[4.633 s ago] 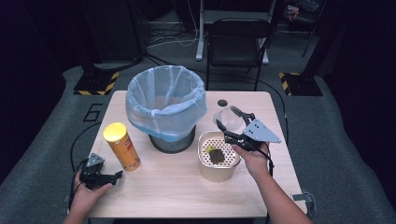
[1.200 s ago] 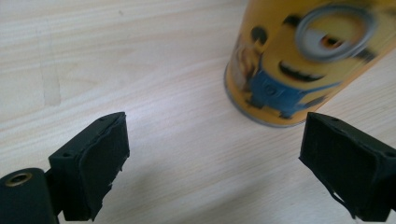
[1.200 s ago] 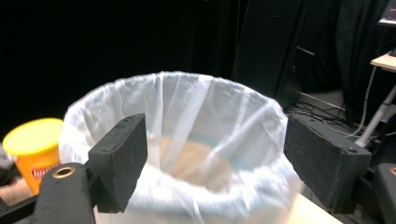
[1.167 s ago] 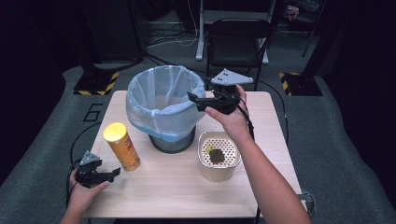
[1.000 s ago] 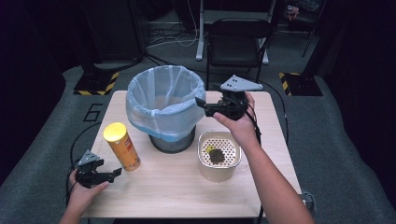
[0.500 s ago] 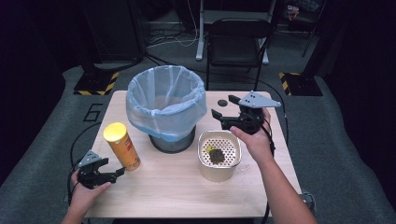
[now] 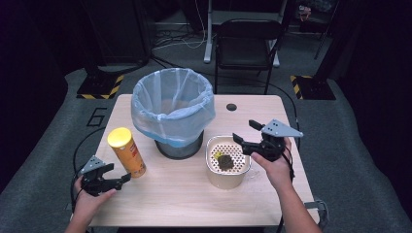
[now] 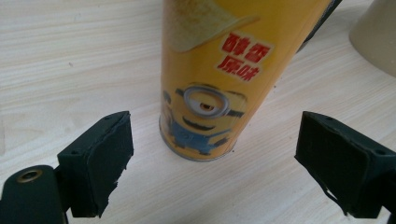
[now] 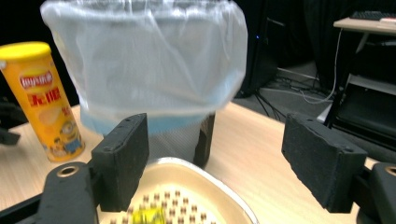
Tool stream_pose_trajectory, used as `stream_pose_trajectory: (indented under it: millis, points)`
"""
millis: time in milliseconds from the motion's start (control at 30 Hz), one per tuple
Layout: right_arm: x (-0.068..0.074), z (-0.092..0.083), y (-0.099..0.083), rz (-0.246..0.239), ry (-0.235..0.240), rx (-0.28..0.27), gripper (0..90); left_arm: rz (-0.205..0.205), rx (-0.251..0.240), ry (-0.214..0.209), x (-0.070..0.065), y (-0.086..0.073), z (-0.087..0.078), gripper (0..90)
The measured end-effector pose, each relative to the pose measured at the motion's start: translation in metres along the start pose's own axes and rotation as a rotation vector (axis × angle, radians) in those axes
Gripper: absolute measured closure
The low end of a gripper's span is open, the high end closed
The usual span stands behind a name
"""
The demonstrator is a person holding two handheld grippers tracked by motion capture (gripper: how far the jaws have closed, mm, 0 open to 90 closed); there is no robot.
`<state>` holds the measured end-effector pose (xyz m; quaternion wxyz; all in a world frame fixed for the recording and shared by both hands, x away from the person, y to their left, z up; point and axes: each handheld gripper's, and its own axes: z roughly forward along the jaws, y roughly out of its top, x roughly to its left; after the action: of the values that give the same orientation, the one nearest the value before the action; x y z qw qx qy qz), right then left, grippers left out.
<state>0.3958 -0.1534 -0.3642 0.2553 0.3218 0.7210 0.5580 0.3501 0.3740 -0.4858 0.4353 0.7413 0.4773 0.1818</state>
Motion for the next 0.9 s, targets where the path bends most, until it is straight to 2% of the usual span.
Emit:
stream_pose_trajectory:
  millis: [100,233,333,400,567,700,733,800,900]
  points:
    - [0.001,-0.007,-0.012,0.007,-0.010,0.001,22.8,0.001,-0.013,-0.001,-0.003,0.002,0.000,11.2]
    - [0.003,-0.018,-0.026,0.030,-0.018,-0.016,22.7,0.012,0.007,-0.025,-0.005,0.004,0.001,11.6]
    - [0.002,-0.024,-0.034,0.042,-0.025,-0.018,22.7,0.010,-0.001,-0.029,-0.008,0.005,0.005,11.9]
    - [0.000,-0.028,-0.039,0.044,-0.037,-0.023,22.7,0.022,-0.001,-0.030,-0.007,0.006,0.006,13.0]
    - [-0.005,-0.037,-0.049,0.063,-0.065,-0.016,22.7,-0.007,-0.020,-0.032,-0.005,0.009,0.015,14.3]
    - [-0.010,-0.042,-0.056,0.080,-0.084,-0.010,22.7,0.005,-0.011,-0.018,-0.001,0.012,0.020,14.3]
    - [-0.010,-0.044,-0.057,0.082,-0.090,-0.009,22.7,-0.007,-0.031,-0.016,-0.002,0.013,0.023,14.4]
    - [-0.011,-0.047,-0.061,0.086,-0.099,-0.010,22.7,0.002,-0.043,-0.010,-0.003,0.015,0.025,14.6]
    - [-0.012,-0.052,-0.065,0.097,-0.122,-0.010,22.7,0.011,-0.034,-0.020,-0.005,0.017,0.029,14.8]
